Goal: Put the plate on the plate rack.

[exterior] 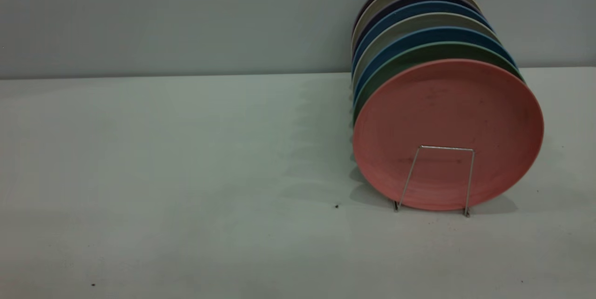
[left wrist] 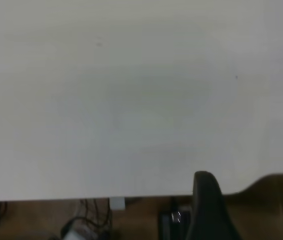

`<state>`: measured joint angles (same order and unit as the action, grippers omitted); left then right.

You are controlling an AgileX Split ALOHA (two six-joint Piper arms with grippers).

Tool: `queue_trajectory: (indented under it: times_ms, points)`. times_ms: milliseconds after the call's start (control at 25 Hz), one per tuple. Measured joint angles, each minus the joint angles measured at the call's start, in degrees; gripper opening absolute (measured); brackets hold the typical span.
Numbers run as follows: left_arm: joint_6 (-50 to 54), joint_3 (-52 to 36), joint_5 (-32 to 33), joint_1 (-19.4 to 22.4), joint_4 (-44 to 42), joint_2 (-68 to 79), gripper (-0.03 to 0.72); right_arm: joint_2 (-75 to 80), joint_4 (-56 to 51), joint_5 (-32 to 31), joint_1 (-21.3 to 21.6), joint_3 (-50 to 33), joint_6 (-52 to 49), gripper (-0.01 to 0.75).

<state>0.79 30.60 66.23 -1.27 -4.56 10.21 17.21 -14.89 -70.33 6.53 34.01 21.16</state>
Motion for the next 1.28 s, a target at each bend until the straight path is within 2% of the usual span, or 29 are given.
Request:
queue_trajectory:
  times_ms: [280,400,640,960,1280]
  points:
    - [2.3,-0.4,0.3,0.0,-2.1,-2.5,0.486,-0.5,0.6,2.8,0.0,-3.5,0.0,0.587]
    - [3.0,-0.4,0.3,0.0,-2.6,-2.5,0.486,-3.9,1.0,4.5,-1.4,-5.4,0.0,0.586]
    - [3.1,-0.4,0.3,0.0,-2.6,-2.5,0.486,-8.8,7.2,4.6,-4.8,-6.4,-3.4,0.586]
    - [3.1,-0.4,0.3,0.0,-2.6,-2.5,0.486,-9.3,8.0,4.7,-6.6,-6.5,-4.4,0.586]
    - [3.1,-1.0,0.3,-0.2,-1.3,-2.5,0.486,-9.3,8.0,4.7,-6.6,-6.5,-4.6,0.586]
